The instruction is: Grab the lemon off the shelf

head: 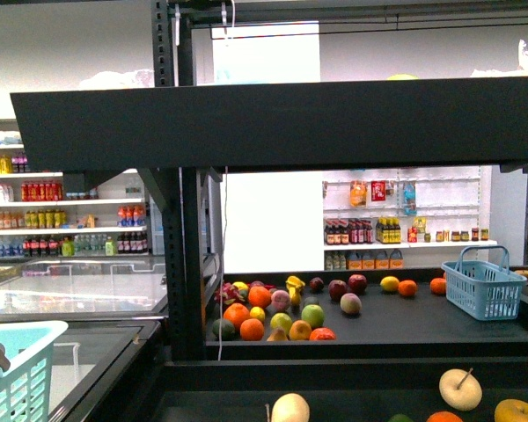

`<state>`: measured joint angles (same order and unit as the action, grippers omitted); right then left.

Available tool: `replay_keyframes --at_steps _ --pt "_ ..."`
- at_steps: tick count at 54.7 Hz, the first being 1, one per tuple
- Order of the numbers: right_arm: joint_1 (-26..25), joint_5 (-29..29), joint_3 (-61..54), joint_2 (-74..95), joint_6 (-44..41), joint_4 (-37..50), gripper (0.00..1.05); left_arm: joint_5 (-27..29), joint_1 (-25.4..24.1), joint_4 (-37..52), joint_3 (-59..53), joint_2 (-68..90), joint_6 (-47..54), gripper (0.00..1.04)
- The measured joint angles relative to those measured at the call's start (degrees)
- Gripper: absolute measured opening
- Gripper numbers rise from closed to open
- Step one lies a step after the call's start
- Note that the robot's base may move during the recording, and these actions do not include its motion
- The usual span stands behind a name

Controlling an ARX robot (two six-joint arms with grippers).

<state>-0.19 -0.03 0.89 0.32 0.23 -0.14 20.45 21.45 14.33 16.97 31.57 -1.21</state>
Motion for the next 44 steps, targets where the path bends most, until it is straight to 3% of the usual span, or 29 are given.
replay_keyframes --at_steps 15,25,29,44 --pt "0.0 0.0 0.0 0.0 0.0 0.0 0.97 -8.7 -9.1 -0.5 -7.3 -8.0 0.5 0.04" --pt "0.0 0.0 0.0 0.0 0.0 0.0 0.97 -13.6 -14.2 -1.9 -10.8 -13.2 0.6 0.02" --pt "0.0 -0.1 0.0 0.0 0.0 0.0 0.97 -19.7 -19.1 -2.7 -11.7 -14.9 0.7 0.02" --pt "0.0 0.0 0.0 0.0 0.0 0.0 0.97 -20.3 -21.2 -4.9 -13.8 -19.3 0.7 0.02"
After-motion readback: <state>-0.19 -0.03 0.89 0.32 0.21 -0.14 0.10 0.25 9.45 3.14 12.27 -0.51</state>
